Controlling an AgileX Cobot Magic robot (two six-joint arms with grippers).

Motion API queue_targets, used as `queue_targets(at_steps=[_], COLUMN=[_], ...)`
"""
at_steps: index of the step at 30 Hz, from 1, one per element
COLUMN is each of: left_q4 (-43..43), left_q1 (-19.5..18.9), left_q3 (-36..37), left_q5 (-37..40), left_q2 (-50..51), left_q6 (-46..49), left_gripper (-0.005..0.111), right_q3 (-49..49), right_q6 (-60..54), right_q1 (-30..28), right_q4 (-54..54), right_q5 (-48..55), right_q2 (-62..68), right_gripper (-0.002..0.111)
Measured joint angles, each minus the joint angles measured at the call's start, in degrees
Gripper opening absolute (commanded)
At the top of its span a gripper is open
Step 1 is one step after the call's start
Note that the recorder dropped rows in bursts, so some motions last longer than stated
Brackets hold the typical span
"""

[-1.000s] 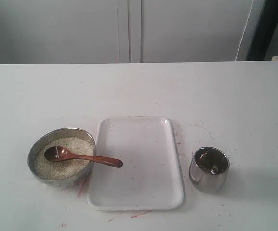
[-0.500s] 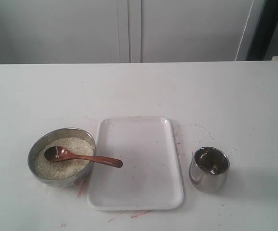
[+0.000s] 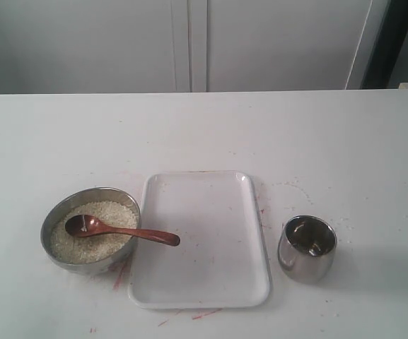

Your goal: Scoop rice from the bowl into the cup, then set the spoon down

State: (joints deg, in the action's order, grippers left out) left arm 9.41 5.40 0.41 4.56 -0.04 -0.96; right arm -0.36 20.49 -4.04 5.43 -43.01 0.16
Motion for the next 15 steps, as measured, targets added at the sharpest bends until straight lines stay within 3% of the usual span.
queue_targets(at_steps=[2, 8, 15], left_q4=[0.0, 0.0, 0.0], left_q1=[0.0, 0.0, 0.0], left_q3=[0.0, 0.0, 0.0], left_q5=[0.0, 0.0, 0.0], left_q2=[0.0, 0.0, 0.0], left_q6=[0.0, 0.0, 0.0], left_gripper=[0.014, 0.014, 0.014], right_q3=[0.0, -4.5, -24.2], right_q6=[5.2, 11.0, 11.5], right_q1=[0.0, 0.0, 0.0], right_q4=[-0.7, -1.9, -2.5], right_q5=[-7.3, -9.9, 2.7], right_q2=[0.0, 0.0, -0.3], right_gripper=[0.0, 0.0, 0.0])
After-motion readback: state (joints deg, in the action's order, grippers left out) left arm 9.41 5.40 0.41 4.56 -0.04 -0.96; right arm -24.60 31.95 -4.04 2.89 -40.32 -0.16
